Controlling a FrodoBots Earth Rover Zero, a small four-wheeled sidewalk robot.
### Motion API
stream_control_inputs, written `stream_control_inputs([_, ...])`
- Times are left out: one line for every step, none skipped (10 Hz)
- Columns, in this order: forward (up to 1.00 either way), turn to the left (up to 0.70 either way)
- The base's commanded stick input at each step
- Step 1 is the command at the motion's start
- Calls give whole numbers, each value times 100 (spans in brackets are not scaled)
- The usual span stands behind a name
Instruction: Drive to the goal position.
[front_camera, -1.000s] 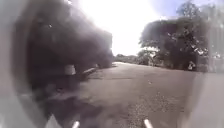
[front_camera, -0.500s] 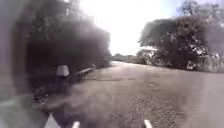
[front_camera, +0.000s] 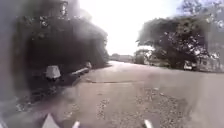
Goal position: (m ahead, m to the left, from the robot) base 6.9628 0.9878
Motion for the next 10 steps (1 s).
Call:
stream_control_inputs([70,-35])
stream_control_inputs([70,-35])
stream_control_inputs([70,-35])
stream_control_inputs([70,-34])
stream_control_inputs([70,0])
stream_control_inputs([70,0])
stream_control_inputs([70,0])
stream_control_inputs([70,0])
stream_control_inputs([70,0])
stream_control_inputs([70,0])
